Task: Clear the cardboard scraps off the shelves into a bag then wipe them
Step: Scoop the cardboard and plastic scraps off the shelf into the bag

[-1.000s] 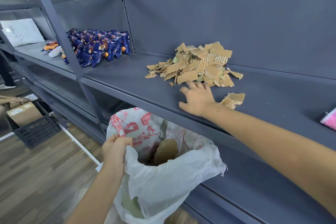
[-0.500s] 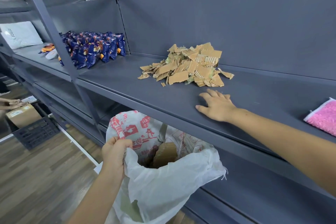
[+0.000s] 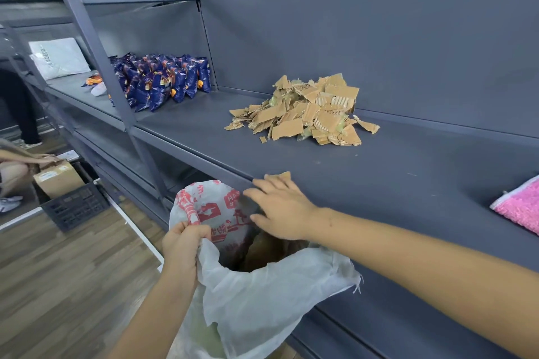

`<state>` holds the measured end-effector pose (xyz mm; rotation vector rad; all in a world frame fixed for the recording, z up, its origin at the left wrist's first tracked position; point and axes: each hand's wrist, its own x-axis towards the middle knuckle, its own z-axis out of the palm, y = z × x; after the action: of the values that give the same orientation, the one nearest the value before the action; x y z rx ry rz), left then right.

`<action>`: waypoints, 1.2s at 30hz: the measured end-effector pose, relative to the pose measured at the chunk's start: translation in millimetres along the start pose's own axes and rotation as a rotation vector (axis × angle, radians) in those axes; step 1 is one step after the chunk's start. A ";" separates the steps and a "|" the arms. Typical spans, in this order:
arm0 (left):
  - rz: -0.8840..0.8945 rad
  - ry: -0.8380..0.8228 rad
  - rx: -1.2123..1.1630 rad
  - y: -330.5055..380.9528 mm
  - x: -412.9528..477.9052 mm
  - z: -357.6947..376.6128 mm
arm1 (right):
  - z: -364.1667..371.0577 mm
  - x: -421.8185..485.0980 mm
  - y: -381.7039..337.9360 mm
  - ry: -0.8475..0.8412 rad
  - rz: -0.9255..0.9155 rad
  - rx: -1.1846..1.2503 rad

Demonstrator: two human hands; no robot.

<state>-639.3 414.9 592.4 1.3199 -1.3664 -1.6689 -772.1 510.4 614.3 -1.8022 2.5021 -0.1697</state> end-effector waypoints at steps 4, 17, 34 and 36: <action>-0.001 0.000 -0.020 1.4 -4.2 2.6 | 6.4 2.7 -7.0 0.018 -0.105 -0.042; -0.001 0.029 -0.021 4.9 -10.5 9.4 | -26.7 32.6 58.1 0.162 0.084 -0.160; -0.039 0.024 0.003 0.1 9.0 4.6 | -46.0 91.1 156.4 -0.013 0.526 -0.063; -0.041 0.020 0.007 0.4 10.7 3.2 | -42.0 89.8 153.0 0.009 0.528 -0.083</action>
<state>-645.8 406.3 589.3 1.3734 -1.3435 -1.6745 -949.3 475.6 639.4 -1.0974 2.9165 -0.0476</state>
